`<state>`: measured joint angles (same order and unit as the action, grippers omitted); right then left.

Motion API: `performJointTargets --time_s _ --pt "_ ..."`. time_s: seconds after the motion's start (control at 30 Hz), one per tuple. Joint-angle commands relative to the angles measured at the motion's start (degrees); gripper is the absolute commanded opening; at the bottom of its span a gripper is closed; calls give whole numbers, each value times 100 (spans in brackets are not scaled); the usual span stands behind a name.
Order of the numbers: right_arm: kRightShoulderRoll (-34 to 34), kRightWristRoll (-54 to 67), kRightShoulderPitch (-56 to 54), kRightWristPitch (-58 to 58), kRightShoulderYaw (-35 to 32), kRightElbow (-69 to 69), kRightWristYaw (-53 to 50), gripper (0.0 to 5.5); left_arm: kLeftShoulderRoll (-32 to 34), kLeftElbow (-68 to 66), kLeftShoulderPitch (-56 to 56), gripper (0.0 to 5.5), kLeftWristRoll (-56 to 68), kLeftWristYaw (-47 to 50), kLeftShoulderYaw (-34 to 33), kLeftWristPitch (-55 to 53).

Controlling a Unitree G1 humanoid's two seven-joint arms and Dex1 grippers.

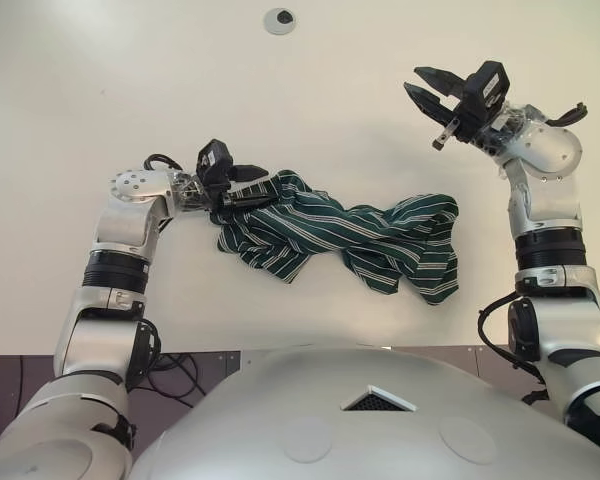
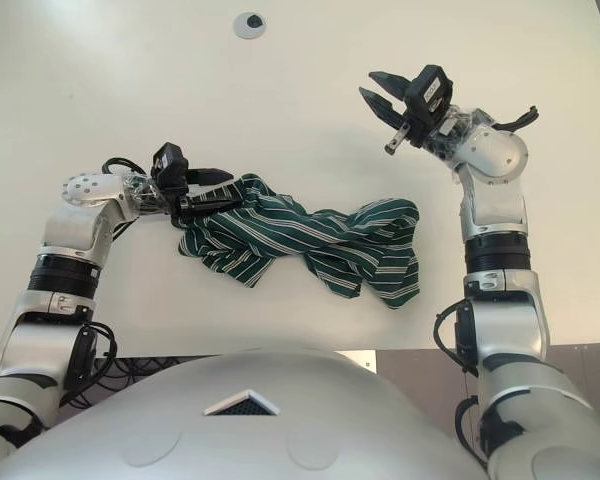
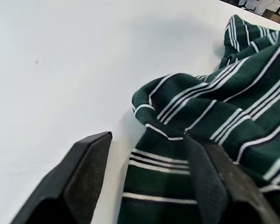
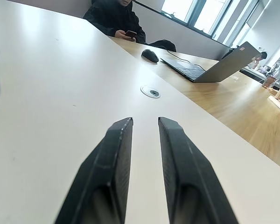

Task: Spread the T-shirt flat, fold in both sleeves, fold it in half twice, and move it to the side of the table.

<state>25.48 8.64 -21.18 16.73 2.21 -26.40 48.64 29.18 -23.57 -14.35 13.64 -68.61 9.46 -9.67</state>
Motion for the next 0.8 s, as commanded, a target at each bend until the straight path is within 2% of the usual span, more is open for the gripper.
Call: performJointTargets --time_s 0.03,0.5,0.63,0.73,0.8 --pt "41 55 38 -77 -44 91 53 102 112 -197 207 220 -255 33 178 -180" --pt "17 184 78 -233 -96 107 161 102 198 -115 137 13 34 -268 -13 -349" --pt "17 197 73 -261 -108 111 171 102 187 -104 163 4 42 -293 -25 -256" --pt "1 238 73 -267 -168 139 124 102 38 -1 158 4 141 -135 -258 337" --pt "-21 554 72 -566 -337 269 194 102 -41 458 158 4 6 212 -555 1792"
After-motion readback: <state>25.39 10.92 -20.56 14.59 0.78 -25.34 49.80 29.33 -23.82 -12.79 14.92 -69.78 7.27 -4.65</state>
